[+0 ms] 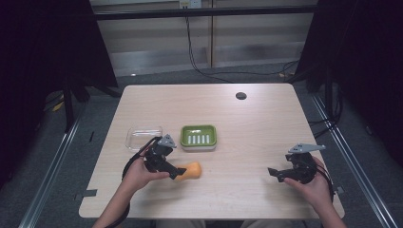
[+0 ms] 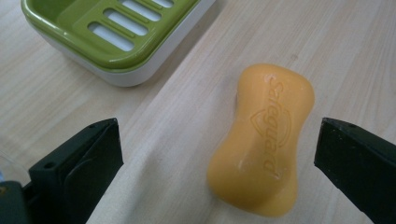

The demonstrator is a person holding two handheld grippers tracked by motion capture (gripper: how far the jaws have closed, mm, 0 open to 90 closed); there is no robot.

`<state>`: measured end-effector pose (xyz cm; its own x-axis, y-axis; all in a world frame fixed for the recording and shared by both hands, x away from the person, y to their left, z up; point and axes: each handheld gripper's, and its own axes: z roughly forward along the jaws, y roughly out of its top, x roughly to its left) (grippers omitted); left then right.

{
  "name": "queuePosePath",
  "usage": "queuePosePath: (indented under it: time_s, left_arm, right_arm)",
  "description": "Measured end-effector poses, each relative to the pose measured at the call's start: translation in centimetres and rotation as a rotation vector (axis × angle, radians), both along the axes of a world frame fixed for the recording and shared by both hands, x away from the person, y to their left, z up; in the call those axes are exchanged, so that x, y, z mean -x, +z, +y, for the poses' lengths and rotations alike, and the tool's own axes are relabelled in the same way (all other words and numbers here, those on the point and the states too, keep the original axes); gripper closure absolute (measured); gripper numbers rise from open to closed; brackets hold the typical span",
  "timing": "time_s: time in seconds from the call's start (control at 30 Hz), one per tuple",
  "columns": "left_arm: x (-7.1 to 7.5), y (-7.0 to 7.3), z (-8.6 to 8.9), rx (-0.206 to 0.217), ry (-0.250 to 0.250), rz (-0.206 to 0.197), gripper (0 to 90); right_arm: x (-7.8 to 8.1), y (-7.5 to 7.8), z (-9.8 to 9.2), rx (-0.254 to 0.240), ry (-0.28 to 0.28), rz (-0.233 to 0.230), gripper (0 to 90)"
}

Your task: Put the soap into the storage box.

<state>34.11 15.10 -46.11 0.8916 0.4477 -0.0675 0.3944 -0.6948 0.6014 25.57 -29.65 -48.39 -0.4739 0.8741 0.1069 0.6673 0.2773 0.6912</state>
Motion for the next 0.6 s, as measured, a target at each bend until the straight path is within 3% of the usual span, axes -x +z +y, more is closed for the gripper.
queuePosePath:
  time_s: [0.13,0.37,0.43,0.6]
  left_arm:
    - [0.2,0.4,-0.7,-0.015,-0.027,-0.001,1.8]
    - [0.2,0.5,-2.2,-0.091,-0.072,0.007,4.5]
    - [0.3,0.6,-2.7,-0.113,-0.102,0.020,8.1]
    - [0.4,0.3,-3.4,-0.169,-0.120,0.027,12.2]
  right_arm:
    - [0.0,0.1,0.0,-0.008,-0.008,-0.003,6.4]
    - [0.3,0.7,0.1,0.001,-0.012,-0.015,7.1]
    - [0.3,0.7,0.0,0.003,-0.011,-0.004,7.2]
    - [0.4,0.6,0.1,-0.007,-0.006,0.004,7.2]
